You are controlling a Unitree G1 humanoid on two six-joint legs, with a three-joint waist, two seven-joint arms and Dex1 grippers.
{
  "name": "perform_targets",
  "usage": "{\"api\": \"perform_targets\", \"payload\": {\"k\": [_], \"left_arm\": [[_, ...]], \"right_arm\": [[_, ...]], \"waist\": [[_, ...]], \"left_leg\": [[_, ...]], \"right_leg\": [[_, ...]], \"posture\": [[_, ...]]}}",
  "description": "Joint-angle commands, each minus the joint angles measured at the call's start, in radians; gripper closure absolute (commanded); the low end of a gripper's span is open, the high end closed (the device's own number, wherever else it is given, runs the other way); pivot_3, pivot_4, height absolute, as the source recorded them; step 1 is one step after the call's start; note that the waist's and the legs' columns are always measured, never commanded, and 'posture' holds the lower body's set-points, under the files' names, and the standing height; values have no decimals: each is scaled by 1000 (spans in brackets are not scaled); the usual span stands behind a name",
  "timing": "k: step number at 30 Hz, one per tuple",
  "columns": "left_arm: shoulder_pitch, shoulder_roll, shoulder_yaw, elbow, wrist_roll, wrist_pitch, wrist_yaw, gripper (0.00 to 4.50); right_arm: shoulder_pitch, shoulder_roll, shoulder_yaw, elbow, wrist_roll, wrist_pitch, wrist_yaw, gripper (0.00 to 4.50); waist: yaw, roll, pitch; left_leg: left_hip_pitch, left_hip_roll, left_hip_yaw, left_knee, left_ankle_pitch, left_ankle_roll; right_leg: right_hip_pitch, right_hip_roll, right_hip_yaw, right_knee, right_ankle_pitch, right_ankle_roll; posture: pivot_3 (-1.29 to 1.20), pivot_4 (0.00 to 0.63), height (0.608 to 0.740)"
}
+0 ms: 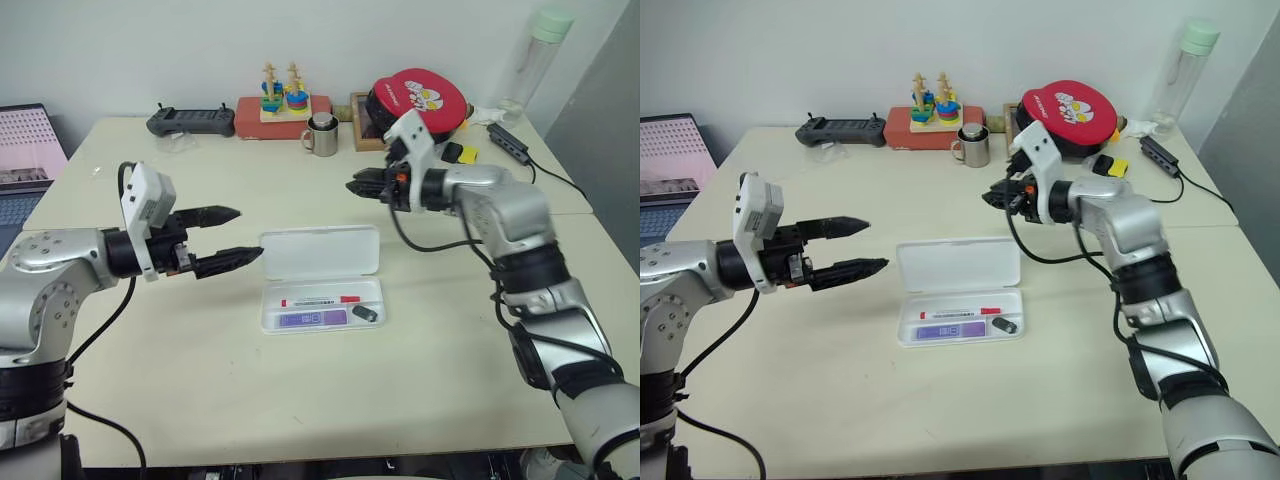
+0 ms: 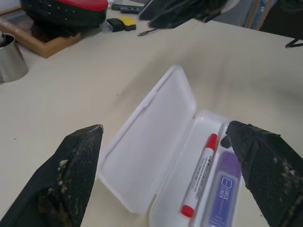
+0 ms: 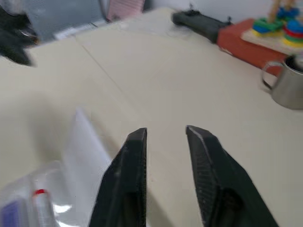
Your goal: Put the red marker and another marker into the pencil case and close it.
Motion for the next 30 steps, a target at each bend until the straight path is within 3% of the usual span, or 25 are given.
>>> {"api": "perform_targets", "payload": {"k": [1, 2, 9, 14, 24, 30], "left_arm": [[47, 34, 50, -64, -27, -2, -10, 0], [52, 38, 56, -73, -37, 4, -6, 0], [66, 47, 68, -102, -72, 24, 12, 0], [59, 58, 48, -103, -73, 23, 8, 0], [75, 82, -5, -109, -56, 10, -33, 0], [107, 94, -45, -123, -26, -6, -47, 0]], "right_arm": [[-67, 33, 48, 166, -88, -112, 29, 4160], [-78, 42, 59, 203, -106, -132, 41, 4454], [-96, 54, 111, 281, -176, -210, 173, 4454], [-20, 12, 134, 91, -146, -178, 333, 4454], [95, -44, 143, -216, -101, -62, 442, 4454], [191, -97, 232, -381, -123, -36, 485, 4454]], "waist": [[-7, 0, 0], [-9, 0, 0], [-22, 0, 0], [-23, 1, 0], [-21, 1, 0], [-15, 1, 0]], "left_leg": [[0, 0, 0, 0, 0, 0], [-1, 0, -1, 0, 0, 0], [-2, 1, -1, 1, 0, 0], [-2, 1, -2, 1, 0, 0], [-2, 1, -1, 1, 0, 0], [-2, 0, -2, 1, 0, 0]], "right_leg": [[0, 0, 0, 0, 0, 0], [0, 0, 0, 0, 0, 0], [-1, 0, 0, 0, 0, 0], [-1, 0, -1, 0, 0, 0], [-1, 0, 0, 0, 0, 0], [-1, 0, 0, 0, 0, 0]], "posture": [[0, 150, 740], [0, 150, 740], [0, 150, 740], [0, 150, 740], [0, 150, 740], [0, 150, 740]]}}
